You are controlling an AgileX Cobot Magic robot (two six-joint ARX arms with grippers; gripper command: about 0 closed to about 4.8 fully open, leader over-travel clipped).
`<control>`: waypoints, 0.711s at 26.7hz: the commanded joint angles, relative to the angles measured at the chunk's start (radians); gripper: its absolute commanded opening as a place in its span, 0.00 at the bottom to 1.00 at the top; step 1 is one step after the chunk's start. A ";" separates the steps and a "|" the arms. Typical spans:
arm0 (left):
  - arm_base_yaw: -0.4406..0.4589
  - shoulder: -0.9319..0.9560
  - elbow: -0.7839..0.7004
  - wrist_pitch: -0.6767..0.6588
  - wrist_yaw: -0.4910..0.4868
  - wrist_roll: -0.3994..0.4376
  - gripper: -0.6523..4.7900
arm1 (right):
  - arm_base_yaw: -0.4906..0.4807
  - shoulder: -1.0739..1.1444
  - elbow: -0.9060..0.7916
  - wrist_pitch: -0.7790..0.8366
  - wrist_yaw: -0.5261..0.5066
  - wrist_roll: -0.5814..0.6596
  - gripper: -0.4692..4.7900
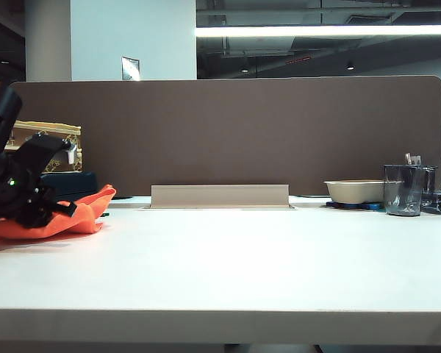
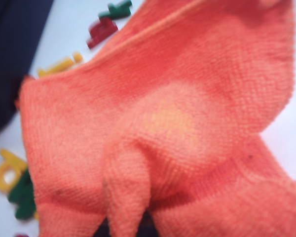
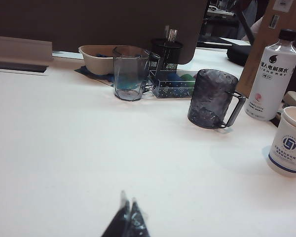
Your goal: Use an orange cloth to wipe the letter magnets on the table away for a distance.
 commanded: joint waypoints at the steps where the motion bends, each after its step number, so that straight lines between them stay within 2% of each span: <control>1: 0.006 -0.004 0.039 0.008 -0.002 0.004 0.11 | 0.000 -0.009 0.000 0.016 -0.001 0.001 0.09; 8: -0.008 -0.007 0.128 -0.042 0.001 -0.009 0.11 | 0.000 -0.009 0.000 0.016 -0.001 0.001 0.09; 13: -0.026 -0.049 0.133 -0.095 0.025 -0.072 0.11 | 0.000 -0.009 0.000 0.016 -0.001 0.001 0.09; 16: -0.055 -0.094 0.133 -0.126 0.027 -0.072 0.11 | 0.000 -0.009 0.000 0.016 -0.001 0.001 0.09; 19: -0.117 -0.166 0.133 -0.092 0.116 -0.097 0.11 | 0.000 -0.009 0.000 0.016 -0.001 0.001 0.09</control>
